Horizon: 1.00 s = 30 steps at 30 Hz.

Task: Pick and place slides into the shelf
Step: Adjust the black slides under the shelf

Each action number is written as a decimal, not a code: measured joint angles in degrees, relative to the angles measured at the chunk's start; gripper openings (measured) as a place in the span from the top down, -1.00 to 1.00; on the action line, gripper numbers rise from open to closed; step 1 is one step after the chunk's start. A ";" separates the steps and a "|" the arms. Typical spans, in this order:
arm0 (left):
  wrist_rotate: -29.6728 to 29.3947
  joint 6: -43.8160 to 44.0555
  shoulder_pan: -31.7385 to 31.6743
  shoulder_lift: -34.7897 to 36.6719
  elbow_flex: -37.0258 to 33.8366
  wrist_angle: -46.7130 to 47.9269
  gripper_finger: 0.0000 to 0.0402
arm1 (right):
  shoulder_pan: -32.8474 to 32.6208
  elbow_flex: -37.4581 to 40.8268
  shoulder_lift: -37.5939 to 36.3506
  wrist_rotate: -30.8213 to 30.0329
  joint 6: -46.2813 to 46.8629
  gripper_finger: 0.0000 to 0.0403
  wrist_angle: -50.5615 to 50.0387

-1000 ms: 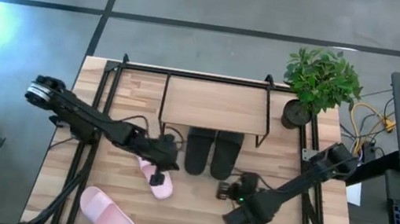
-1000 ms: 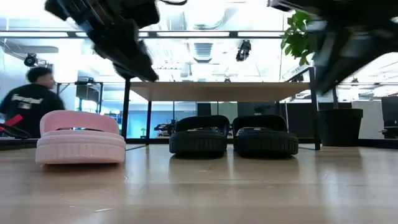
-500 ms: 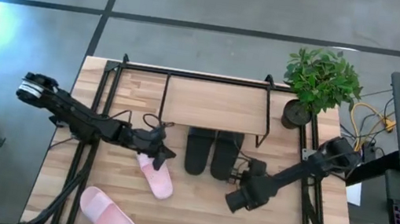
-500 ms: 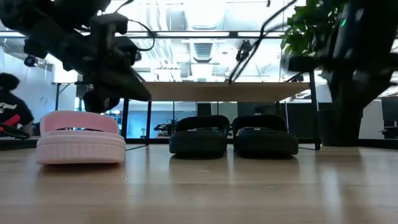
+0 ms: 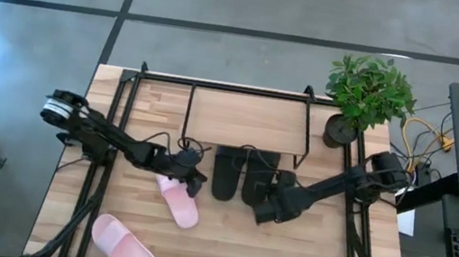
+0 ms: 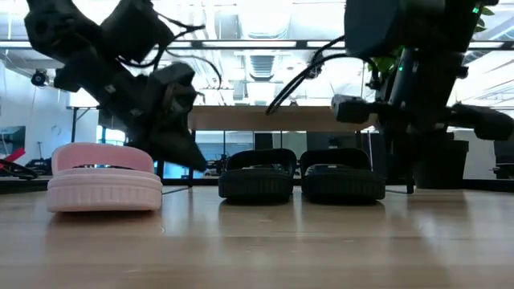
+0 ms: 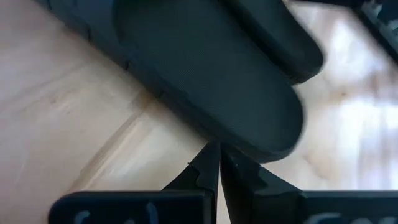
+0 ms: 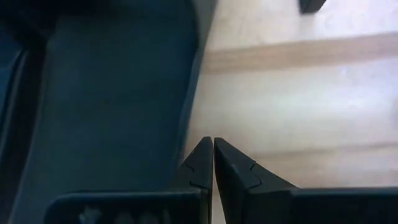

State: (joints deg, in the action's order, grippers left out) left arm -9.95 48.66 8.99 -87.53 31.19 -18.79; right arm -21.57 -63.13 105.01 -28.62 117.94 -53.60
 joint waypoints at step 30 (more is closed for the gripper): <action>0.05 -10.45 -0.04 2.36 1.98 5.27 1.00 | 9.87 0.58 0.02 -10.54 -24.83 0.96 9.68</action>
State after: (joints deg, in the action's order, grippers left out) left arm -9.90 38.22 8.95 -85.17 33.17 -13.53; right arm -11.70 -62.54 105.03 -39.15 93.12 -43.92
